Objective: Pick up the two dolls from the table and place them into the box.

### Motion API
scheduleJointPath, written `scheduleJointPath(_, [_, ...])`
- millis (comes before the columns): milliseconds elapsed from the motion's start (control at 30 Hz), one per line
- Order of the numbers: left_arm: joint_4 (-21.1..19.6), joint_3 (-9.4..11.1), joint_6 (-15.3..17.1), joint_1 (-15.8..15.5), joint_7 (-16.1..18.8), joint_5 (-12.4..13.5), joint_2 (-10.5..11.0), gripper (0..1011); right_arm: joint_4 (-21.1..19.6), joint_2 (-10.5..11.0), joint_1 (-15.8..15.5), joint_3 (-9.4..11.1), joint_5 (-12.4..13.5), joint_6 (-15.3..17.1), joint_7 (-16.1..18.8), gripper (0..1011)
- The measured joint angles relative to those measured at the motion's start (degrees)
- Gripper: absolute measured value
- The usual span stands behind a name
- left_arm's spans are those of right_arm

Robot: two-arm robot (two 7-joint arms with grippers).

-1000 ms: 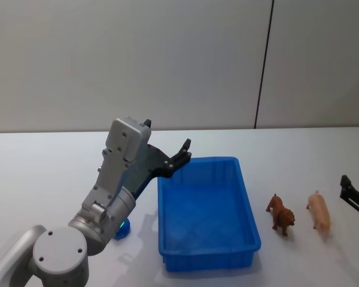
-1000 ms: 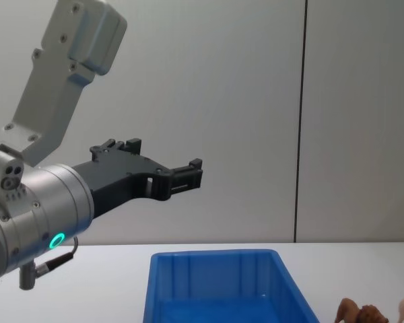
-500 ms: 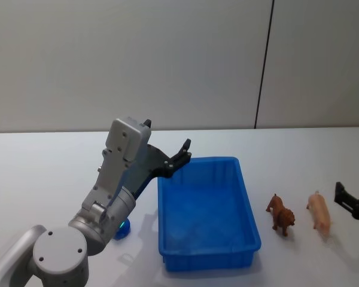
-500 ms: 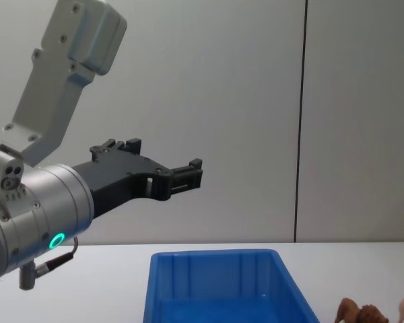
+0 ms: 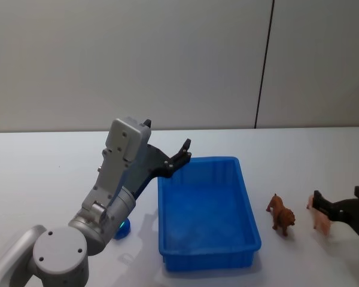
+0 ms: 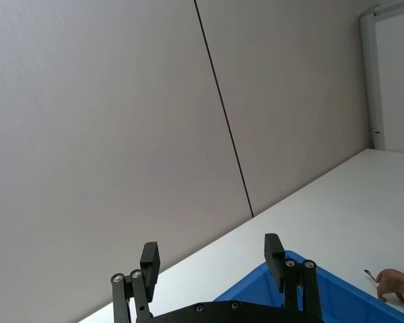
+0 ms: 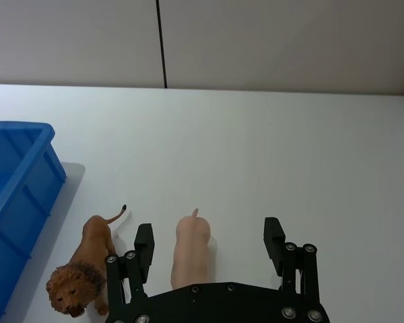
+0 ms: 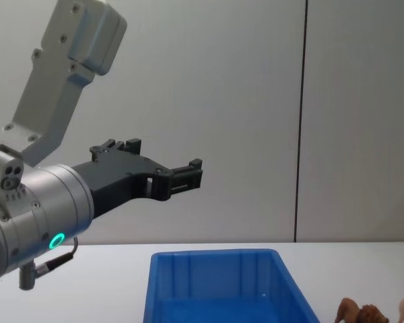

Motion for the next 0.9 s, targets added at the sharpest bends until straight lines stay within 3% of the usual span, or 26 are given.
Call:
scheduleJointPath(433, [0.00, 0.00, 0.00, 0.00, 0.00, 0.00, -0.01, 1000, 5.91, -3.41, 4.48, -1.01, -0.63, 3.16, -1.89, 1001])
scheduleJointPath(900, [0.00, 0.00, 0.00, 0.00, 0.00, 0.00, 0.00, 1000, 10.44, -5.67, 7.31, -1.71, -1.24, 4.77, -2.63, 1001])
